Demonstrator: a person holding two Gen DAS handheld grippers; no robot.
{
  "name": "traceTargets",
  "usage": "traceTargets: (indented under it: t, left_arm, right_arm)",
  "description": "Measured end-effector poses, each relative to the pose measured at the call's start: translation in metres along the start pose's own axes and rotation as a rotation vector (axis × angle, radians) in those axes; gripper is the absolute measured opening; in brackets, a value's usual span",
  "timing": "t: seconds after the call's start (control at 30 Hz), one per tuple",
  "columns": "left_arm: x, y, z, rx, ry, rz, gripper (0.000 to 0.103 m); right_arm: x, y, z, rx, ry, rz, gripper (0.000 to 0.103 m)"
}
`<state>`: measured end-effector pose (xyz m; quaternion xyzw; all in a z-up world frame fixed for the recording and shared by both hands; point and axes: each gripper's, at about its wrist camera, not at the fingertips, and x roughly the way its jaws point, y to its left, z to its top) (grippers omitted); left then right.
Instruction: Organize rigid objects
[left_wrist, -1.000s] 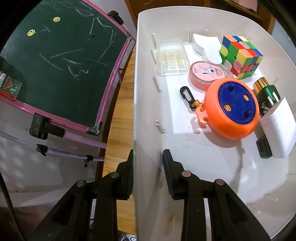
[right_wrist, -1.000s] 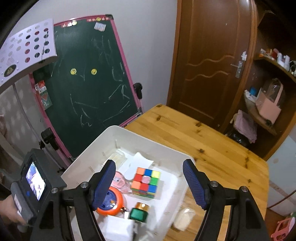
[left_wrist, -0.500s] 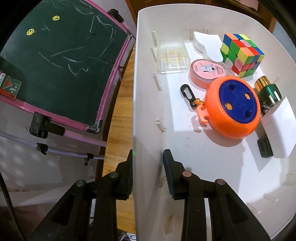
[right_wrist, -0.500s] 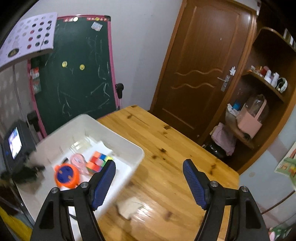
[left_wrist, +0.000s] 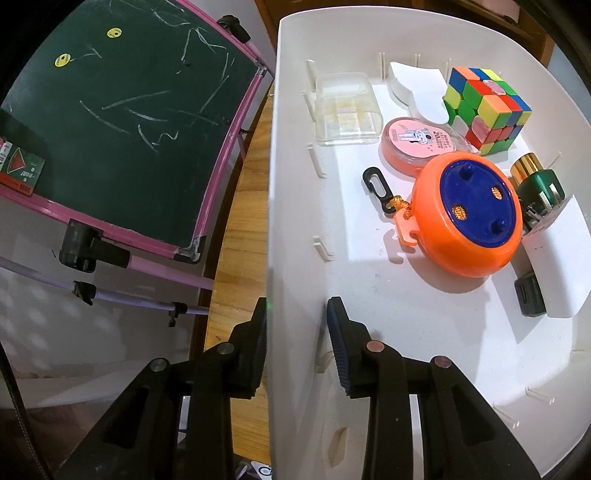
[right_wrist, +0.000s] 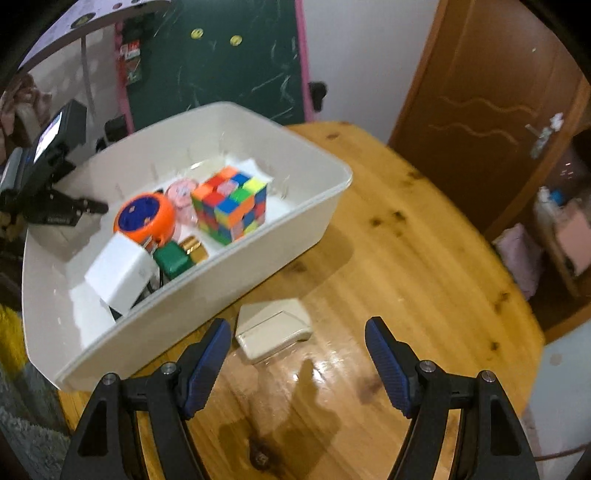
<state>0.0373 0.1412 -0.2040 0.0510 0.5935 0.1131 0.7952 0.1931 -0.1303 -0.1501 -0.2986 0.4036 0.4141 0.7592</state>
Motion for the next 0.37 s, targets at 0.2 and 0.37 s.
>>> traceTargets:
  t: [0.2,0.37]
  left_arm:
    - [0.000,-0.001,0.001,-0.002,0.007,0.012,0.039]
    - [0.000,-0.001,0.001,-0.008,0.010,0.011,0.039]
  right_arm:
    - [0.029,0.001,-0.010,-0.057,0.032,0.080,0.076]
    - [0.052,0.001,-0.021,-0.083,0.065,0.109,0.076]
